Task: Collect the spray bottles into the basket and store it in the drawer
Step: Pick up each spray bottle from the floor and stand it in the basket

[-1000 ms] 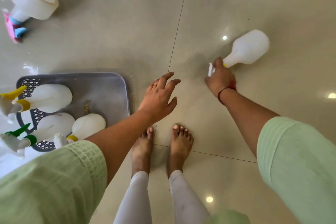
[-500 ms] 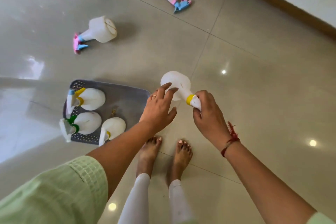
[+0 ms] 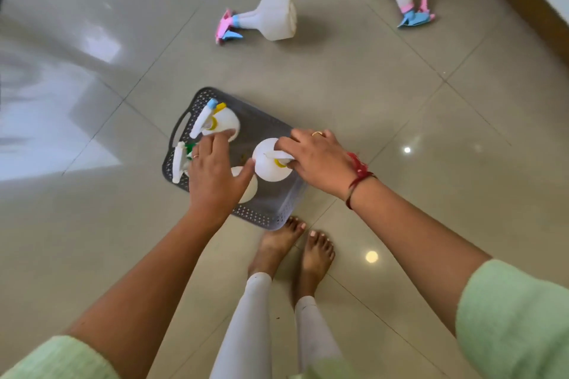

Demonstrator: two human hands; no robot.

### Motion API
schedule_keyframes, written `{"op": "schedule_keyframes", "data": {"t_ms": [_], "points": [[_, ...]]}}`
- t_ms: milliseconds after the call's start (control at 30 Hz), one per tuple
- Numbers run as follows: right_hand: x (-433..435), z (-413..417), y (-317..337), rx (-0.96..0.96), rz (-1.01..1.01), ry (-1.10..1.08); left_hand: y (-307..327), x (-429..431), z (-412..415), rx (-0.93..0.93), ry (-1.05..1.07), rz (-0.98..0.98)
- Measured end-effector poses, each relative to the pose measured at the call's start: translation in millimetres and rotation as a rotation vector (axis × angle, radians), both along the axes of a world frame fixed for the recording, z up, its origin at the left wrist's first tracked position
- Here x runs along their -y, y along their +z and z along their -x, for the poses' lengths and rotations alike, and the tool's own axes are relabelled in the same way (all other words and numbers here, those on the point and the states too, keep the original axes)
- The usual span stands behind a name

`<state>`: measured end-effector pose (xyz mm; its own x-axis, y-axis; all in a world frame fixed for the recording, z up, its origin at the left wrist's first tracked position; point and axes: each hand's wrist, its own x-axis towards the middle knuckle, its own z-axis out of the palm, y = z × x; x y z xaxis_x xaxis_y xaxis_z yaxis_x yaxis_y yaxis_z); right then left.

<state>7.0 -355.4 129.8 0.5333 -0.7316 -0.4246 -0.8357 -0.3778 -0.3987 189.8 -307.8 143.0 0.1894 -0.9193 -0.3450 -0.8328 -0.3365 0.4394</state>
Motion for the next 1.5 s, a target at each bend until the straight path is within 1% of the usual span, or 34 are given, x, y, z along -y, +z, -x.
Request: {"op": "schedule_keyframes", "data": {"t_ms": [133,300,433,567,767,833,1000,1133,1267,1367,1500], "points": [[8,-35,-23,-0.067,0.109,0.141,-16,-37,-22,0.059,-0.064,-0.191],[17,-53,-40,-0.107,0.101,0.247,-37,-62,-17,0.039,-0.059,-0.292],[18,-61,-49,-0.144,0.069,0.258,-47,-66,-17,0.037,-0.009,-0.279],[13,-75,-52,-0.153,0.094,0.287,-55,-66,-28,0.031,-0.003,-0.245],[16,-84,-52,-0.149,0.079,0.266,-57,-63,-41,-0.116,-0.025,-0.264],[19,-85,-50,-0.16,0.073,0.284,-56,-63,-44,-0.135,-0.039,-0.265],[29,-83,-48,-0.19,0.097,0.354,-61,-61,-43,-0.09,-0.064,-0.322],[34,-79,-51,-0.179,0.106,0.356,-65,-59,-37,-0.089,-0.075,-0.315],[34,-78,-49,-0.15,0.124,0.377,-59,-57,-38,-0.039,-0.05,-0.295],[36,-69,-36,-0.115,0.11,0.311,-47,-53,-41,0.012,-0.136,-0.188],[56,-48,-8,-0.117,0.058,0.192,-20,-27,-29,-0.055,-0.157,-0.025]]}}
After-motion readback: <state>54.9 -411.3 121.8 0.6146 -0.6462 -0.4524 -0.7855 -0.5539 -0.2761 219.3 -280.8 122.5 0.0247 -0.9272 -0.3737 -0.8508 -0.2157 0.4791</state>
